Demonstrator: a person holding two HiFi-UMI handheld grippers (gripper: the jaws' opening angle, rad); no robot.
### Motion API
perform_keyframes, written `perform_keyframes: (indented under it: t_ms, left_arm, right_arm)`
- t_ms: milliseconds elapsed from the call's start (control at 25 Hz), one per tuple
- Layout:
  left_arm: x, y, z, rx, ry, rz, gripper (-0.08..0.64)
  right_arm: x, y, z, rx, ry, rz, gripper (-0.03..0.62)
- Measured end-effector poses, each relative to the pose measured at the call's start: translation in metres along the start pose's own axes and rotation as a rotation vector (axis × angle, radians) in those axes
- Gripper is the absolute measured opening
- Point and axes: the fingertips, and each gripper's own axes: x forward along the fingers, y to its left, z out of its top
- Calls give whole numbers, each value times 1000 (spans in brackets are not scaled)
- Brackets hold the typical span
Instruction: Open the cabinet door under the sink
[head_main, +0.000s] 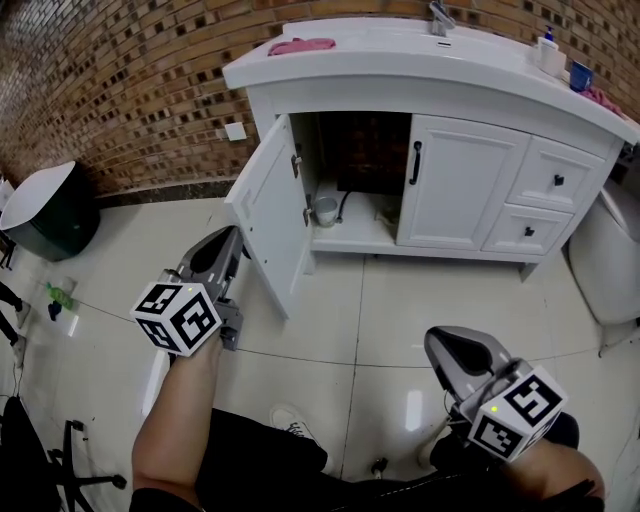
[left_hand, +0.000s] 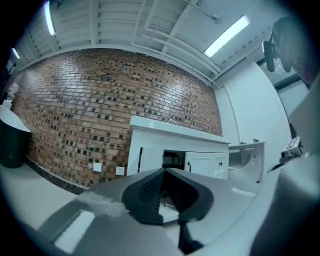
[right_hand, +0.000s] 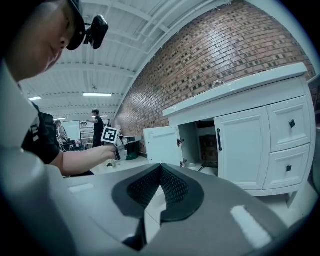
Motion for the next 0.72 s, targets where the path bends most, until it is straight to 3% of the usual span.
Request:
perform_keyframes:
  t_ms: [120, 320, 560, 720]
  left_arm:
    - [-7, -35, 3, 23, 20, -82, 5]
    - [-22, -90, -7, 1, 52, -187, 5]
    - [-29, -159, -12, 92, 55, -321, 5]
    - [-29, -191, -28, 55, 95, -420, 5]
  right_arm:
    - [-3, -5, 1, 7, -6, -11, 8]
    - [-8, -10, -1, 9, -9, -27, 8]
    - [-16, -14, 1, 1, -11, -59, 8]
    - [-24, -10, 5, -14, -19, -65, 8]
